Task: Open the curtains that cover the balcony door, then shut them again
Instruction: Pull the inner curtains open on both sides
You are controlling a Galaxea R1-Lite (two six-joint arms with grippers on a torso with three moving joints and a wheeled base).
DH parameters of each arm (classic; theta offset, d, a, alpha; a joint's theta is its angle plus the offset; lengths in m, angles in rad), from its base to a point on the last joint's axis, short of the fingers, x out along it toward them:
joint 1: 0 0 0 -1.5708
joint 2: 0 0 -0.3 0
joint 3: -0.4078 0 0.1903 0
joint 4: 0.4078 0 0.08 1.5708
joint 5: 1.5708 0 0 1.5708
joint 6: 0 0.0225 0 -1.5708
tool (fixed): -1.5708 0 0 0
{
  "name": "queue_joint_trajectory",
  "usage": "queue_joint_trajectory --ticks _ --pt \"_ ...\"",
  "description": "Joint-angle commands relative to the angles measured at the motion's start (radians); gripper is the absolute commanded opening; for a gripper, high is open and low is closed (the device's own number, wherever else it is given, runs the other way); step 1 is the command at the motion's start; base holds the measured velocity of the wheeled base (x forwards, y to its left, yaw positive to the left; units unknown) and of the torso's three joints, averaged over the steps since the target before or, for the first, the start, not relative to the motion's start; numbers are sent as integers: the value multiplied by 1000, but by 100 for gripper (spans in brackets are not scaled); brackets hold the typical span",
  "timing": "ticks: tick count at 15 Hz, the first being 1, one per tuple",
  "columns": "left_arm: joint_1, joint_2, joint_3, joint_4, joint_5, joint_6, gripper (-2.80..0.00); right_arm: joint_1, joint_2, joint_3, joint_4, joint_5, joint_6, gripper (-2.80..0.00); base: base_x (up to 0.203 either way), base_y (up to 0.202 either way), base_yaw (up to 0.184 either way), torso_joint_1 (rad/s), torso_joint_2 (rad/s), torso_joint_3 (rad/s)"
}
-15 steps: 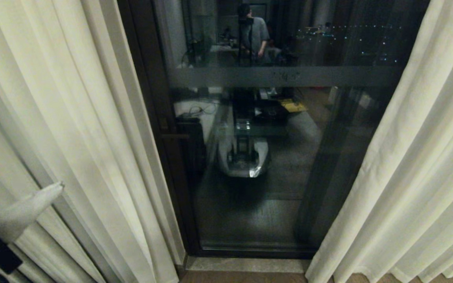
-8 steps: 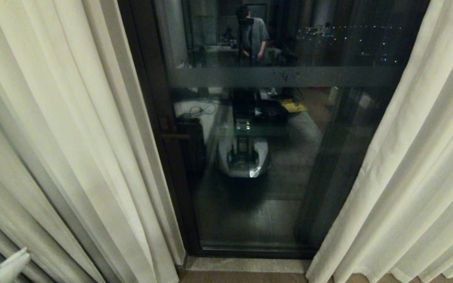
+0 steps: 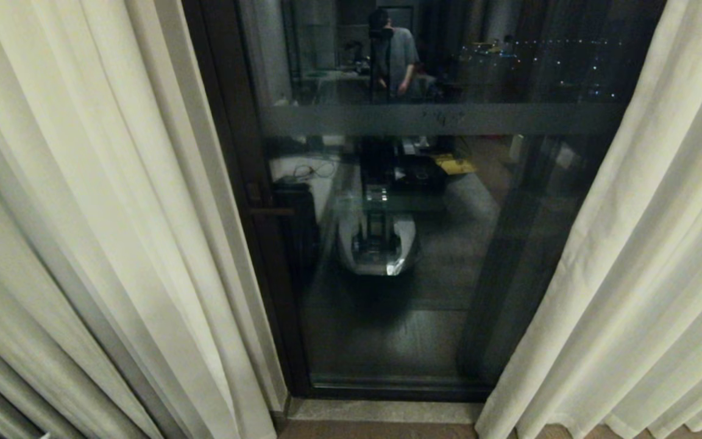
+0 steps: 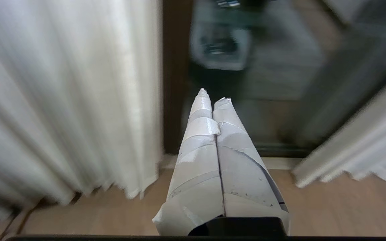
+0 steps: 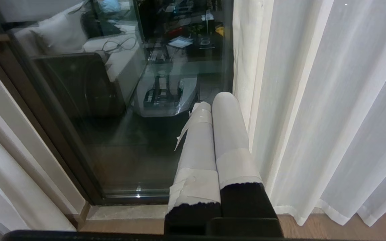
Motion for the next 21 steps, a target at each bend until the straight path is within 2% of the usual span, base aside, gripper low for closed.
queue_joint_trajectory --ticks 1,6,8,11,13,21 --pt "34 -55 1 15 3 -1 -280 0 0 0 -1 0 0 -280 0 0 0 0 0 0" --pt "61 -275 1 34 45 -4 -280 0 0 0 -1 0 0 -280 0 0 0 0 0 0" --pt "62 -277 2 39 50 3 -280 0 0 0 -1 0 0 -280 0 0 0 0 0 0" --pt "62 -277 0 64 42 85 -280 0 0 0 -1 0 0 -280 0 0 0 0 0 0" --pt "62 -277 1 67 41 101 -280 0 0 0 -1 0 0 -280 0 0 0 0 0 0" --pt "62 -277 1 70 40 99 -280 0 0 0 -1 0 0 -280 0 0 0 0 0 0"
